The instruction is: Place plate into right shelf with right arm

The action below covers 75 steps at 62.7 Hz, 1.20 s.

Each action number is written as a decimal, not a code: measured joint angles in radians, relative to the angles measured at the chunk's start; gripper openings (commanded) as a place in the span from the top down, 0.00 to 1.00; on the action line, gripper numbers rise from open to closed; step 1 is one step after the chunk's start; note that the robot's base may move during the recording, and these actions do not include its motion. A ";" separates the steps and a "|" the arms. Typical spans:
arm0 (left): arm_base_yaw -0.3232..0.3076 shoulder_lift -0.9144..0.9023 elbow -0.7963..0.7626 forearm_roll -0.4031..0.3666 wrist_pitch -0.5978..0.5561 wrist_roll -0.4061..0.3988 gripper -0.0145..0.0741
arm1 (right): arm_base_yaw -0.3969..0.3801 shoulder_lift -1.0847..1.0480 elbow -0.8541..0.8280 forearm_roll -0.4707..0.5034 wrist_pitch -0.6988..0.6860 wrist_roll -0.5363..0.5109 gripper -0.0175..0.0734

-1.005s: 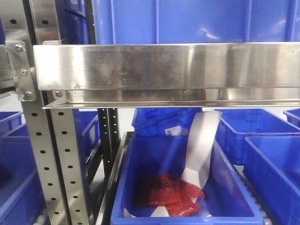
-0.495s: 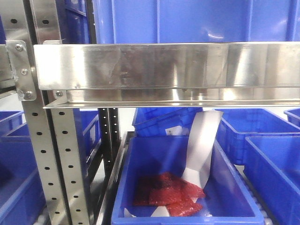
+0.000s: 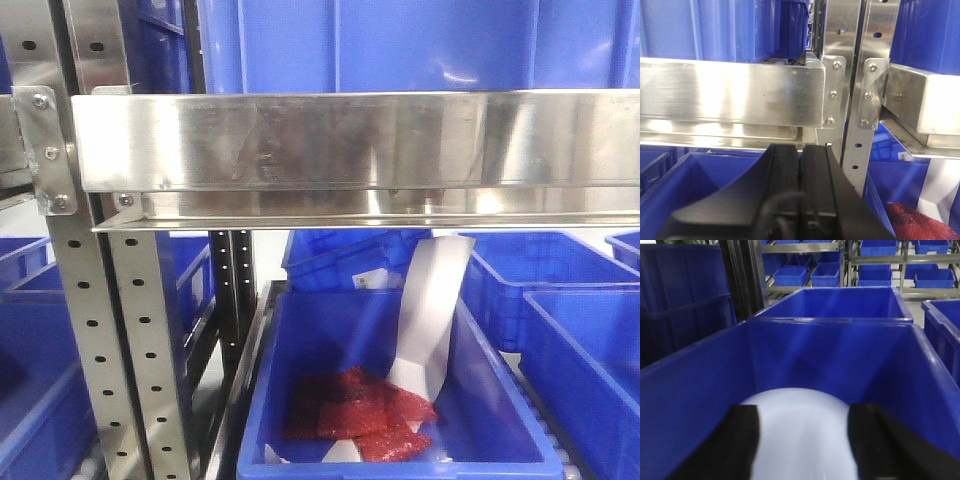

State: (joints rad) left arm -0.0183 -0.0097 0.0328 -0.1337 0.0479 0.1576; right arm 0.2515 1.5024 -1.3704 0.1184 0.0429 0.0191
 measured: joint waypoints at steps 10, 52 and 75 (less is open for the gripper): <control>0.000 0.000 0.000 0.000 0.000 0.000 0.98 | -0.005 -0.014 0.000 0.000 0.002 0.000 0.18; 0.000 0.000 0.000 0.000 0.000 0.000 0.98 | -0.276 -0.281 0.013 0.072 0.383 0.000 0.75; 0.000 0.000 0.000 0.000 0.000 0.000 0.98 | -0.276 -0.587 0.518 0.078 0.211 -0.012 0.75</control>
State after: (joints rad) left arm -0.0183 -0.0097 0.0328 -0.1337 0.0479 0.1576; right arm -0.0250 0.9155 -0.8525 0.1962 0.2542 0.0068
